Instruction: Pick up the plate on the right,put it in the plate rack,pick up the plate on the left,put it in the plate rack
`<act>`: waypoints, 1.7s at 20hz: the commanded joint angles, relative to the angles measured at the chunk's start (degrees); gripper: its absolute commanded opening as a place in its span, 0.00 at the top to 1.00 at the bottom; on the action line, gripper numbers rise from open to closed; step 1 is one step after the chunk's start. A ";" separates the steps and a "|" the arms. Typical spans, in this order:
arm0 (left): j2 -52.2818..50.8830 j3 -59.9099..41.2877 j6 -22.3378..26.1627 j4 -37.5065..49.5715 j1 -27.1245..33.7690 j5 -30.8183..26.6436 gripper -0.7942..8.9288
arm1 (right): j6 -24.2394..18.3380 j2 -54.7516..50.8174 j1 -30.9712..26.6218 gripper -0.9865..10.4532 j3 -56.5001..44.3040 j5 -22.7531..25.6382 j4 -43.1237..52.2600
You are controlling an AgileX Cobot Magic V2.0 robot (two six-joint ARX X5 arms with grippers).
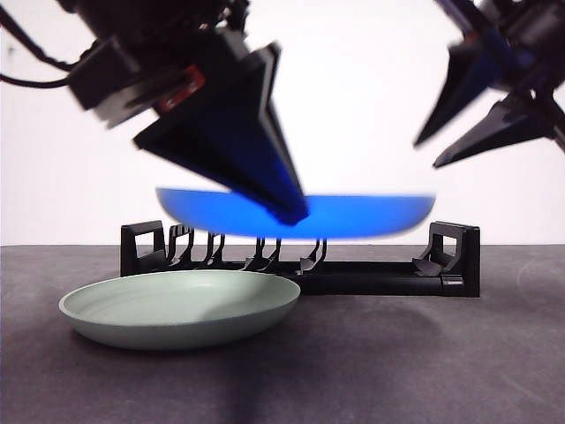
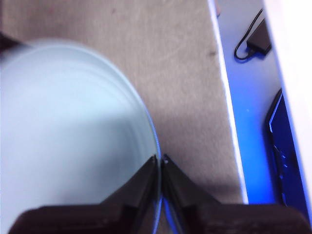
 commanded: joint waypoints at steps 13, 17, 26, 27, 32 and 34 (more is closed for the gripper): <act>0.46 5.38 -37.38 32.24 23.21 24.72 0.93 | 0.72 -20.41 -0.81 0.53 1.68 21.27 18.21; 0.48 5.46 -50.18 42.45 31.28 34.91 0.93 | 0.33 -20.87 -0.83 0.53 1.68 21.35 16.92; 6.69 5.46 -72.72 58.21 46.27 44.04 0.93 | 0.13 -20.50 -0.81 0.53 1.68 21.31 15.89; 7.67 5.46 -73.92 59.04 47.12 44.04 0.93 | 0.13 -20.50 -0.81 0.53 1.68 21.33 15.87; 11.72 5.46 -77.81 63.63 48.54 43.93 0.93 | 0.11 -20.50 -0.81 0.53 1.68 21.33 15.82; 13.18 5.46 -79.67 65.46 48.52 43.87 0.93 | 0.11 -20.39 -0.81 0.53 1.68 21.33 15.85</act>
